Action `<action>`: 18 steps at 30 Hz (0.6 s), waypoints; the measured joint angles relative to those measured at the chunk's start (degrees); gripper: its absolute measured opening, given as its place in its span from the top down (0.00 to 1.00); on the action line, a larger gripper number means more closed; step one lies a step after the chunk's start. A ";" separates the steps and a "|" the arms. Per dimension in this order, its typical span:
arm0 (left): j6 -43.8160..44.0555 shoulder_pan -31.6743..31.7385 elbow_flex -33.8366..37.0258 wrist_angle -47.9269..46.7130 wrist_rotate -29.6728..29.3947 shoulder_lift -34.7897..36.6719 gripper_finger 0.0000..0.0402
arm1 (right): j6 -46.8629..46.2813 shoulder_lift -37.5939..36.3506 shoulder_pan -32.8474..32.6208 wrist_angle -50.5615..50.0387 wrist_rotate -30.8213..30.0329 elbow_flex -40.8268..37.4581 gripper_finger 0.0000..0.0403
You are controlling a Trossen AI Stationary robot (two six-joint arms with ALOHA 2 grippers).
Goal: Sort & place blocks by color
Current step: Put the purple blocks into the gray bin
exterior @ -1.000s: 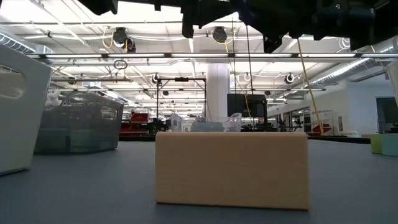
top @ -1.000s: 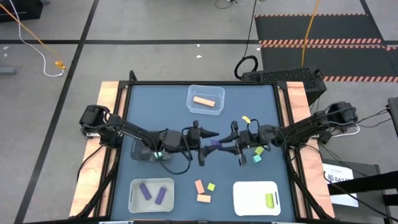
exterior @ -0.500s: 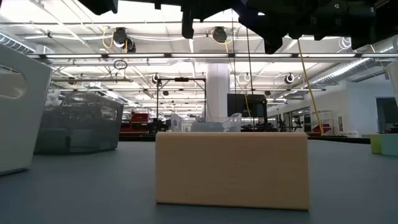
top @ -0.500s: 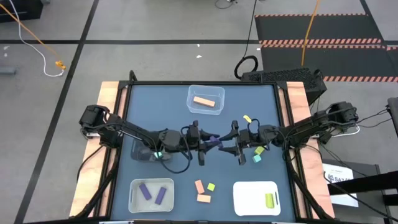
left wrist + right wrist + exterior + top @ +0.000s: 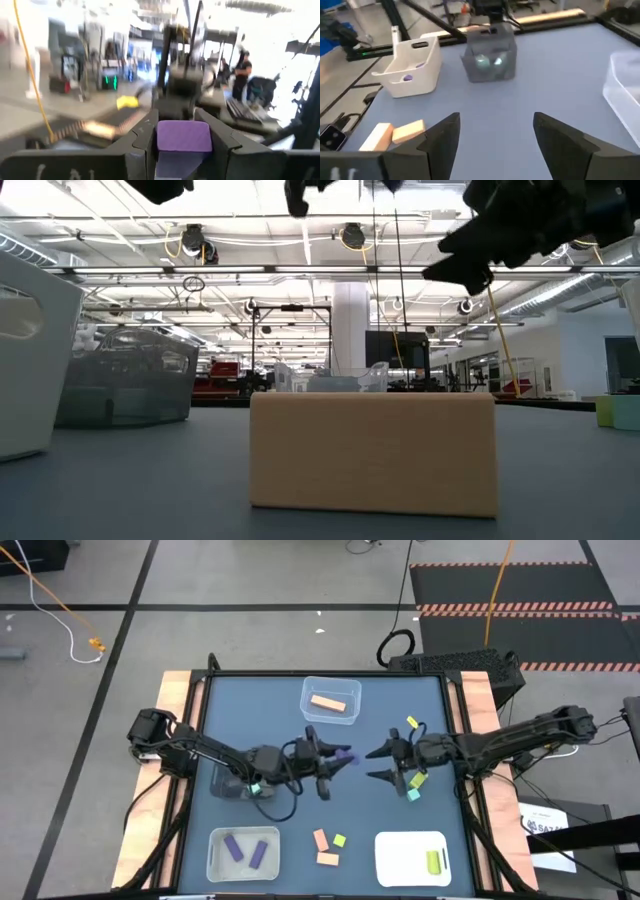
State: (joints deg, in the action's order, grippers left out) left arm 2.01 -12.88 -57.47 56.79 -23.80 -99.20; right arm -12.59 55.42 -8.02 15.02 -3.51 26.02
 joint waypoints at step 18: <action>21.72 -5.51 0.00 -6.50 8.77 0.70 0.74 | -6.37 -0.90 -0.74 -11.68 0.68 -0.70 0.47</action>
State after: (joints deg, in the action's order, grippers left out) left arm 23.73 -18.39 -57.47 50.29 -15.03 -98.50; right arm -18.96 54.52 -8.76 3.33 -2.83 25.32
